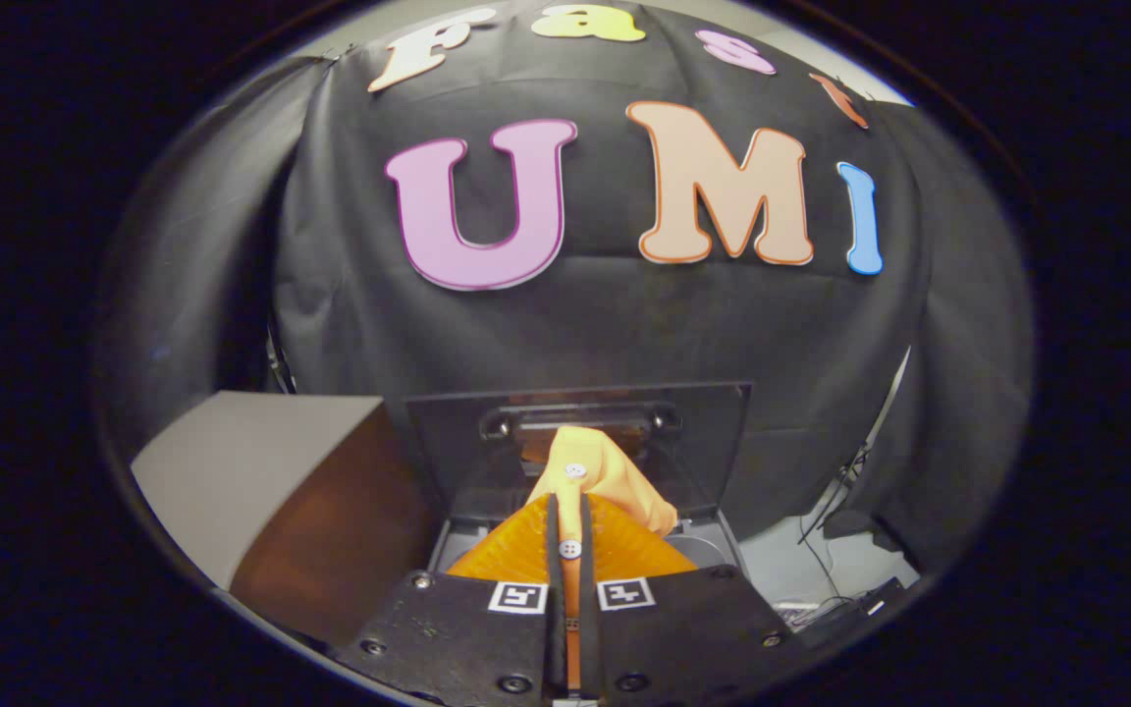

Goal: Put the clothes into the washing machine and then close the washing machine lid.

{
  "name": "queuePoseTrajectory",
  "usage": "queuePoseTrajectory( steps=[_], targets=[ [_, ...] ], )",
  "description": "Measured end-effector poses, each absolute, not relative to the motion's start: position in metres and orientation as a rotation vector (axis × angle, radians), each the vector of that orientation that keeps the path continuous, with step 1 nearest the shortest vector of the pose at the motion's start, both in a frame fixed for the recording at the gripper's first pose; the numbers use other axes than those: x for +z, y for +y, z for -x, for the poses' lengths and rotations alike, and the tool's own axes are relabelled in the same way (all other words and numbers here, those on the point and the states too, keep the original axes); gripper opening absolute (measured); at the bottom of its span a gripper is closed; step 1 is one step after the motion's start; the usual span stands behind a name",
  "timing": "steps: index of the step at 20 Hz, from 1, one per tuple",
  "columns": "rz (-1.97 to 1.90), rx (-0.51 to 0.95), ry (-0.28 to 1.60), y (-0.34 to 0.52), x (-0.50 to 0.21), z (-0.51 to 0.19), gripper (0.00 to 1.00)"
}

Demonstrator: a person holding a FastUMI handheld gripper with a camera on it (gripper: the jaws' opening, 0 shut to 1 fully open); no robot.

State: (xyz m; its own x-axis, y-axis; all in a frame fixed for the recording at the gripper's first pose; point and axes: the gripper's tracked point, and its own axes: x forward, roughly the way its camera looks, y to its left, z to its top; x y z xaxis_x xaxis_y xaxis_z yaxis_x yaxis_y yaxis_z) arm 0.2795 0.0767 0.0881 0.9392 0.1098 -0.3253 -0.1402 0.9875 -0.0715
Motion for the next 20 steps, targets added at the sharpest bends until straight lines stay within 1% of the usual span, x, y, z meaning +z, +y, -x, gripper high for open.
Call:
queuePoseTrajectory(
  steps=[6,9,14,16,20],
  targets=[
    [0.096,0.091,0.376,0.06,0.008,-0.295,0.06],
    [0.104,0.07,0.405,0.054,-0.021,-0.3,0.06],
    [0.104,0.038,0.433,0.049,-0.05,-0.307,0.09],
    [0.113,0.028,0.436,0.049,-0.055,-0.31,0.12],
    [0.143,0.016,0.438,0.052,-0.057,-0.317,0.31]
  ],
)
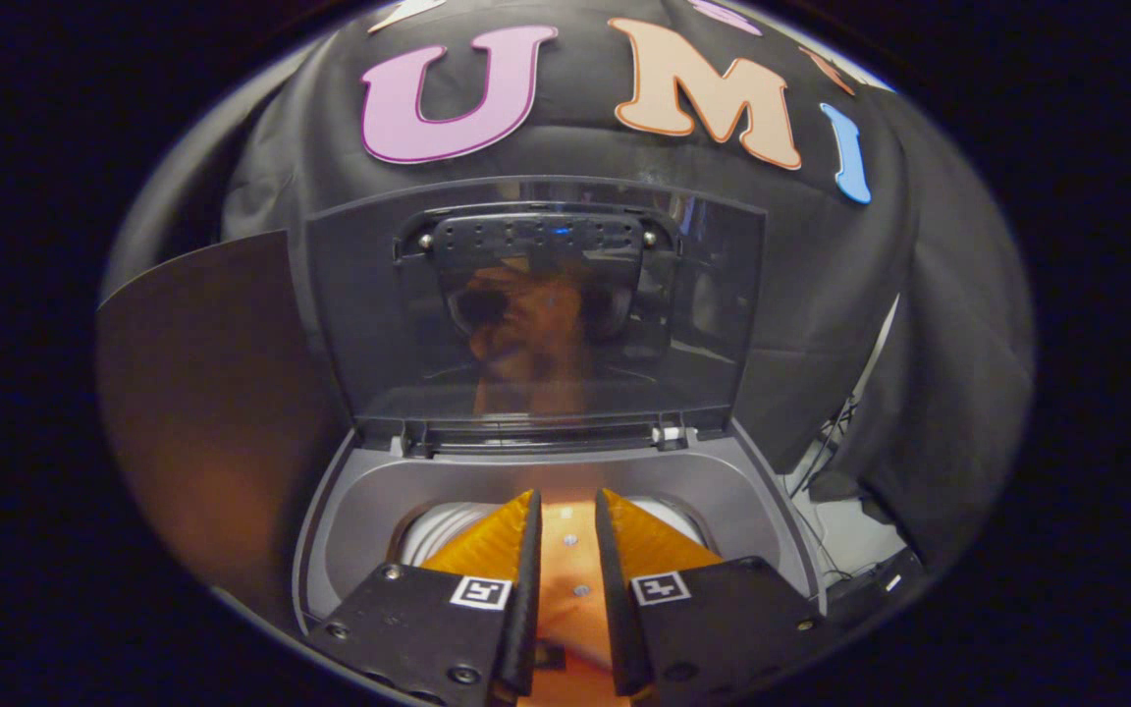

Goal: Put the clothes into the washing machine and then close the washing machine lid.

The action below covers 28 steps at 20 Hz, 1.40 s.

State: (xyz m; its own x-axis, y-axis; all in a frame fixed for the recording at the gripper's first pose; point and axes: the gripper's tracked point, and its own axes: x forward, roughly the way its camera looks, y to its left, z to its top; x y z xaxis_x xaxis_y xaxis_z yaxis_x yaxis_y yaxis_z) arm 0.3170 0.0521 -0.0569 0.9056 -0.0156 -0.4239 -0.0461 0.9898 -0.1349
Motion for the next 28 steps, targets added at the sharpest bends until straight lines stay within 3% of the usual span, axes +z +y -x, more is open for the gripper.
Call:
queuePoseTrajectory(
  steps=[5,15,28],
  targets=[
    [0.169,0.04,0.471,0.066,-0.062,-0.317,1.0],
    [0.168,-0.009,0.415,0.071,0.004,-0.325,0.98],
    [0.061,0.007,0.157,0.089,0.161,-0.36,0.97]
  ],
)
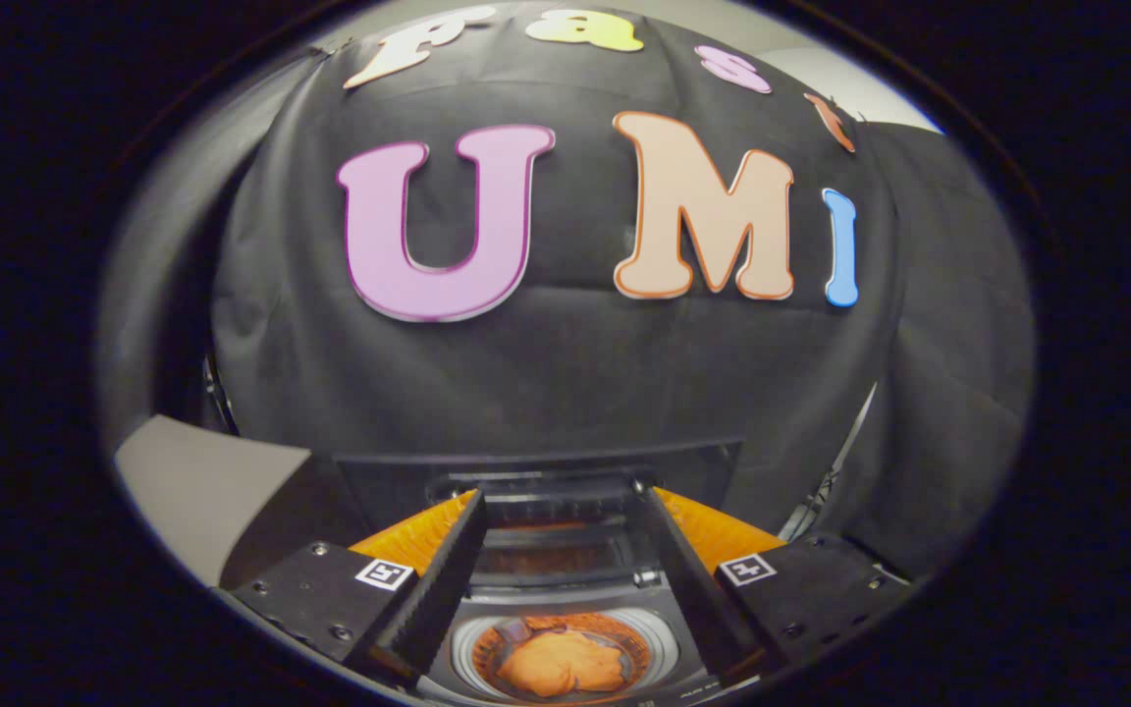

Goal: Put the clothes into the washing machine and then close the washing machine lid.

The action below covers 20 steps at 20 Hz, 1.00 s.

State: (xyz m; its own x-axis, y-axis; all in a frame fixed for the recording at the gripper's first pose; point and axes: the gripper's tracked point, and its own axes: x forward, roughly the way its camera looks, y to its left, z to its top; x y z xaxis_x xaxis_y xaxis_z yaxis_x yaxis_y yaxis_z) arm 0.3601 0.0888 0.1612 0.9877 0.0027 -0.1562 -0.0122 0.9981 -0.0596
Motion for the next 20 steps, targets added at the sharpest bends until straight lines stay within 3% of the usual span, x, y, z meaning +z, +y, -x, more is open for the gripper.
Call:
queuePoseTrajectory(
  steps=[8,20],
  targets=[
    [0.05,0.056,0.042,0.118,0.188,-0.414,0.97],
    [0.009,-0.024,0.167,0.1,0.136,-0.487,0.97]
  ],
)
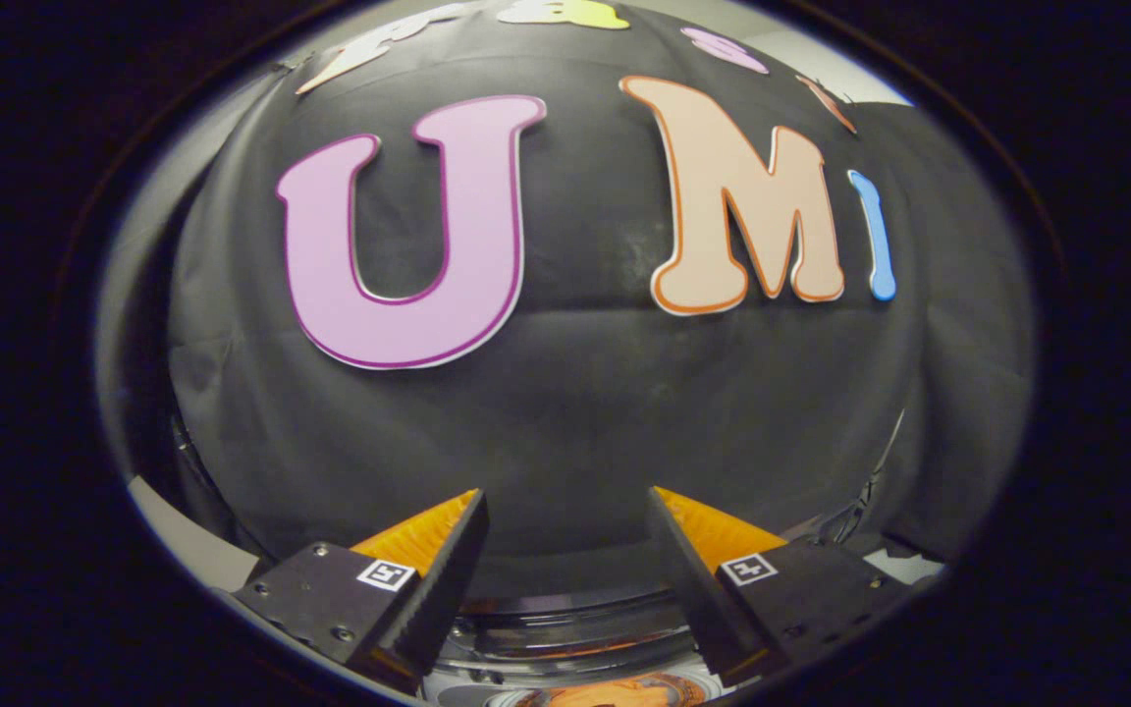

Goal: Put the clothes into the washing machine and then close the washing machine lid.

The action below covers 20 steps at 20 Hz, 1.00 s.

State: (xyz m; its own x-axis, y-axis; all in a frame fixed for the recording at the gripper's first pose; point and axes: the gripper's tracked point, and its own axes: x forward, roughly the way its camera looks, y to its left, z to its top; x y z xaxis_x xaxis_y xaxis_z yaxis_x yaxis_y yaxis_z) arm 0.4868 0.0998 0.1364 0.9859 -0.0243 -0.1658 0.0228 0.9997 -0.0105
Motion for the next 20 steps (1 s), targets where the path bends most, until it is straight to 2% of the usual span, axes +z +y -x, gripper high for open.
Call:
queuePoseTrajectory(
  steps=[2,6,10,20],
  targets=[
    [0.055,-0.04,0.216,0.091,0.121,-0.485,0.97],
    [0.072,-0.019,0.127,0.092,0.124,-0.485,0.97],
    [0.067,-0.038,0.111,0.088,0.124,-0.481,0.97],
    [0.061,0.031,0.042,0.09,0.131,-0.483,0.98]
  ],
)
